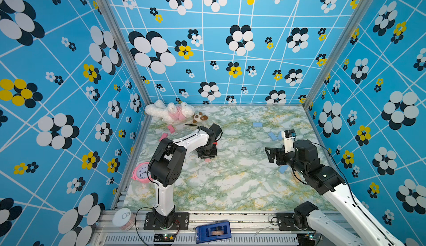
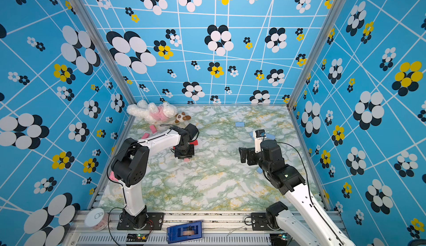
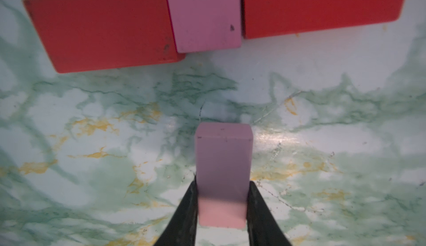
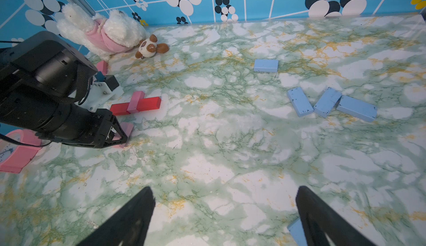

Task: Assemble the letter t with building blocks
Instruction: Assemble the building block at the center of the board.

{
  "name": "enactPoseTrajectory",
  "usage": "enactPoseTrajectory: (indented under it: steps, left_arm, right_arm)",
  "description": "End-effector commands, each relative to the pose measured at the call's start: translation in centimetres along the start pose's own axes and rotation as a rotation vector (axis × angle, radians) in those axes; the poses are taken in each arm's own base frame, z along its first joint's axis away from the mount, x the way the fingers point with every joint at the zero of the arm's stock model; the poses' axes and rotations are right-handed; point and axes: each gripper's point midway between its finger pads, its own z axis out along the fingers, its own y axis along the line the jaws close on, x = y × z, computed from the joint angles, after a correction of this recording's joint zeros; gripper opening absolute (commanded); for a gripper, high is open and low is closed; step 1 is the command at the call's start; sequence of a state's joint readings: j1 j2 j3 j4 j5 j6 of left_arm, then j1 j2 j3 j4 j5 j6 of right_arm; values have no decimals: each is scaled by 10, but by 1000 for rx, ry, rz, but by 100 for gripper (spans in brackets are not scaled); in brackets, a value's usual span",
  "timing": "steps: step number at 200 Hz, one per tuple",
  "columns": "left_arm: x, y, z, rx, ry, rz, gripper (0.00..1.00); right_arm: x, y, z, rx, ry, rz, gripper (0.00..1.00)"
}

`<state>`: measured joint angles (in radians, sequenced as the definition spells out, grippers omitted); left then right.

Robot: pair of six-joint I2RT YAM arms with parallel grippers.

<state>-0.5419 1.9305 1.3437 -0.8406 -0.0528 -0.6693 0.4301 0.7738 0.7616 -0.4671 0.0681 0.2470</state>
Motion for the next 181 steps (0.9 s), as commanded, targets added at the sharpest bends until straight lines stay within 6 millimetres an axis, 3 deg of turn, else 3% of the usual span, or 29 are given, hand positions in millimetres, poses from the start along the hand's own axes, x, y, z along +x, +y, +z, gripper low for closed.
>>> enactPoseTrajectory:
  steps: [1,181]
  left_arm:
    - [-8,1,1,-23,-17,-18,34]
    - [-27,8,18,-60,-21,-60,36]
  right_arm:
    - [1,4,0,-17,-6,-11,99]
    - [4,2,-1,-11,-7,-10,99]
